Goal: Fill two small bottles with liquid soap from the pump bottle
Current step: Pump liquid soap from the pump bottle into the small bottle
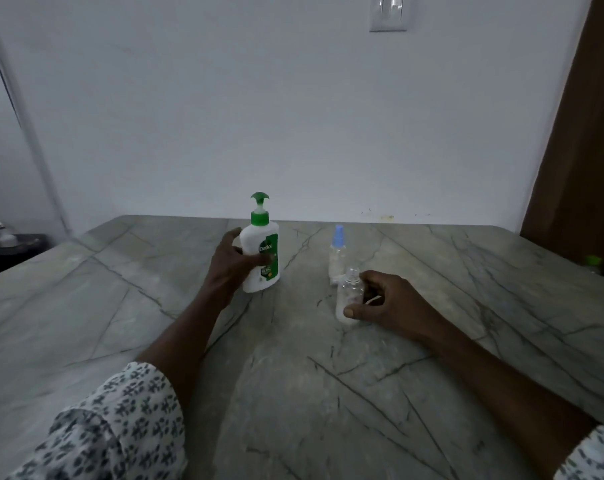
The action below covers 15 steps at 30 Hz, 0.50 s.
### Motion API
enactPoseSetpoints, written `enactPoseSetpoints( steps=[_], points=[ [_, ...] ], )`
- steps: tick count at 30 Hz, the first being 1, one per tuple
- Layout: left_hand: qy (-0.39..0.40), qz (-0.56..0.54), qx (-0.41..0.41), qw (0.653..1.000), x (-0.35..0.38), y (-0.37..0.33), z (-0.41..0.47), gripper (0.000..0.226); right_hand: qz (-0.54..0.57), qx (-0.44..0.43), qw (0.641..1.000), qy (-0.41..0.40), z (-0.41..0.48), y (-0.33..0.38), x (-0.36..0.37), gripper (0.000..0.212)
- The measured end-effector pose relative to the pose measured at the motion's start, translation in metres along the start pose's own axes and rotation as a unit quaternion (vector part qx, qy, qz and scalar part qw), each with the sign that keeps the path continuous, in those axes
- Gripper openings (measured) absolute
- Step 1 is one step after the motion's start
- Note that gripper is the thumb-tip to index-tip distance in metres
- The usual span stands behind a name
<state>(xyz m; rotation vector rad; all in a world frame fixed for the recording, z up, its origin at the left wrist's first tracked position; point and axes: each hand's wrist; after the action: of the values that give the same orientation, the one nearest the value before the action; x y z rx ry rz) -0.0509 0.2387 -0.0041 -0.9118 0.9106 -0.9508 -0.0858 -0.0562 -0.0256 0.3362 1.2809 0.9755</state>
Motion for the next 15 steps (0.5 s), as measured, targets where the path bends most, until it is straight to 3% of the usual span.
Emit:
enactPoseSetpoints(
  steps=[3,9,12,15],
  points=[
    [0.060,0.035,0.014,0.997,-0.003,-0.006,-0.009,0.087,-0.008,0.000,1.000,0.003,0.000,-0.001,0.000,0.037],
    [0.086,0.098,0.026,0.991,-0.005,-0.025,-0.040,0.037,-0.017,0.004,1.000,0.003,0.000,0.000,-0.001,0.037],
    [0.081,0.075,0.052,0.993,-0.006,-0.026,-0.055,0.055,0.004,0.006,1.000,0.011,-0.002,0.001,-0.003,0.048],
    [0.119,0.035,0.059,0.991,-0.006,-0.025,-0.061,0.069,0.038,0.005,0.999,-0.037,-0.004,0.007,-0.009,0.064]
  ],
)
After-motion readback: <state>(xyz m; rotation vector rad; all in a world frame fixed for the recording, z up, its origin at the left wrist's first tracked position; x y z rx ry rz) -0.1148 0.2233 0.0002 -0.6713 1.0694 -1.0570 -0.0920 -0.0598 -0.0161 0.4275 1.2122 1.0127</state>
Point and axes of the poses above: each hand's wrist, its own z-axis towards the middle knuckle, its own x-axis out of the palm, y = z × x, and after that the axes turned 5 degrees about x, right-handed
